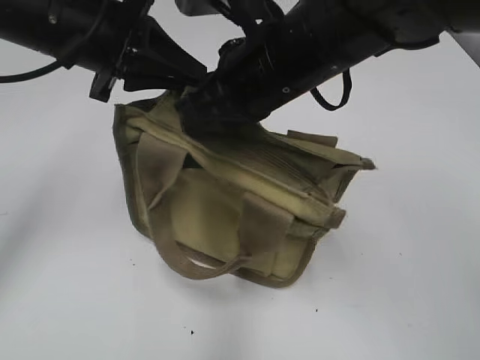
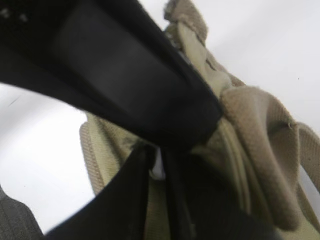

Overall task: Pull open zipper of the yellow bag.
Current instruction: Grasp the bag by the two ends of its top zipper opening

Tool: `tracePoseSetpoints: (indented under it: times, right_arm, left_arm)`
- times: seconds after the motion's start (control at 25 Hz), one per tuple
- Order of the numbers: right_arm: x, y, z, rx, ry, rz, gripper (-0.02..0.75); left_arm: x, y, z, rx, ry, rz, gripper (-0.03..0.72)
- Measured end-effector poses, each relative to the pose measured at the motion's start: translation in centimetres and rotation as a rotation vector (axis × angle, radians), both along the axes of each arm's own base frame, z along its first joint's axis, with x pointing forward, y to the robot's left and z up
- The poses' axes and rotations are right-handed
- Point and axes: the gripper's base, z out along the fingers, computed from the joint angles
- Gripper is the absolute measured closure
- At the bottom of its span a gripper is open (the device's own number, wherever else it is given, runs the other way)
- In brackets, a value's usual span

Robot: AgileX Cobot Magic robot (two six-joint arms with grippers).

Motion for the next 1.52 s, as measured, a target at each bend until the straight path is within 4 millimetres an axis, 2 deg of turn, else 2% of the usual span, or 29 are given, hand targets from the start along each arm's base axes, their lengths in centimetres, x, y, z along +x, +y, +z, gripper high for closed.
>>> tracePoseSetpoints:
  times: [0.08,0.12,0.44,0.68,1.0,1.04,1.12,1.28,1.32,1.52]
  right_arm:
    - [-0.2,0.0,-0.3,-0.009,0.024,0.016,0.729]
    - [-0.3,0.0,-0.3,-0.012,0.034,0.024,0.736]
    - [-1.4,-0.1,-0.4,-0.053,0.114,0.105,0.736]
    - [-2.3,-1.2,1.5,-0.104,0.039,0.148,0.736]
    - [-3.4,-1.7,3.2,-0.102,0.029,0.179,0.736]
    - [-3.6,-1.5,3.3,-0.1,0.024,0.185,0.727]
    - [-4.1,-0.7,3.4,-0.092,0.002,0.201,0.66]
    - [-5.2,1.7,3.8,-0.054,-0.094,0.226,0.423]
    - [-5.4,2.2,3.7,-0.046,-0.113,0.225,0.388]
    - [-4.7,3.8,1.3,-0.077,-0.123,0.226,0.343]
  left_arm:
    - [-0.2,-0.1,0.0,0.005,0.008,-0.022,0.657]
    - [-0.4,-0.1,-0.1,0.011,0.009,-0.032,0.657]
    - [-1.7,0.7,1.0,0.136,-0.081,-0.097,0.657]
    - [-2.2,1.9,1.8,0.226,-0.141,-0.085,0.657]
    - [-2.7,2.8,1.3,0.333,-0.047,-0.06,0.658]
    - [-2.8,2.8,1.3,0.339,-0.031,-0.058,0.657]
    - [-3.1,2.9,1.4,0.343,0.002,-0.055,0.657]
    - [-3.3,3.0,1.2,0.381,0.04,-0.04,0.657]
    - [-3.3,3.1,1.1,0.393,0.046,-0.035,0.657]
    - [-3.3,3.1,1.1,0.4,0.054,-0.022,0.657]
